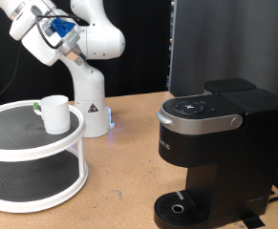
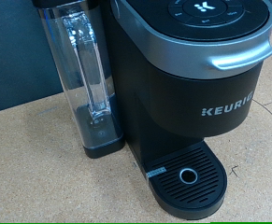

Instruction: Make a cup of coffee with the keurig machine

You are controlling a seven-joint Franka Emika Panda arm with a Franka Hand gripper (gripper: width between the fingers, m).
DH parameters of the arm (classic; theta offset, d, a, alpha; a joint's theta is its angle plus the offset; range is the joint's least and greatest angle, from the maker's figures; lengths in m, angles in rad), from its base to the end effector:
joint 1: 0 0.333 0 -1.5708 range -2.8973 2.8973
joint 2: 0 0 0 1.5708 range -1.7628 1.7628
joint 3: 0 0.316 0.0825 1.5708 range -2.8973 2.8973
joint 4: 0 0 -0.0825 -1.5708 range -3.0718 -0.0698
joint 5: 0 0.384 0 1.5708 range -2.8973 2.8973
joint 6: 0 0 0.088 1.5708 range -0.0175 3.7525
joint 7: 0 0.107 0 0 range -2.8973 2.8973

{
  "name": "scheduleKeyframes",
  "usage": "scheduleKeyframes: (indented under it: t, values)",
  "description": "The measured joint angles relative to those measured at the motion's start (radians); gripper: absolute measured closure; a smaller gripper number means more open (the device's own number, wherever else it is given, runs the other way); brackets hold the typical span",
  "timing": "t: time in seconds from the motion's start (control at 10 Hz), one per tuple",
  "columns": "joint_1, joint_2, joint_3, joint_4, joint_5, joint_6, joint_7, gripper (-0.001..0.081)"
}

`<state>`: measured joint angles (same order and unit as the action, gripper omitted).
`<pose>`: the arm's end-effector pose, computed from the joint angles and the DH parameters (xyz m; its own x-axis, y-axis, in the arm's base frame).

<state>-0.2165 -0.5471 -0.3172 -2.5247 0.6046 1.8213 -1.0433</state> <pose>0.3390 -0.1512 0.4612 0.8807 0.1841 0.4364 0.4167 -0.7390 -0.5294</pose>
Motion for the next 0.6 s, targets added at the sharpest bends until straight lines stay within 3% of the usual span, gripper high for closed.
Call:
scheduleKeyframes:
  t: [0.3,0.6]
  values:
    - [-0.013,-0.018,-0.072,0.003,-0.035,-0.142,-0.083,0.0804]
    - [-0.043,-0.051,-0.150,0.027,-0.157,-0.311,-0.166,0.0804]
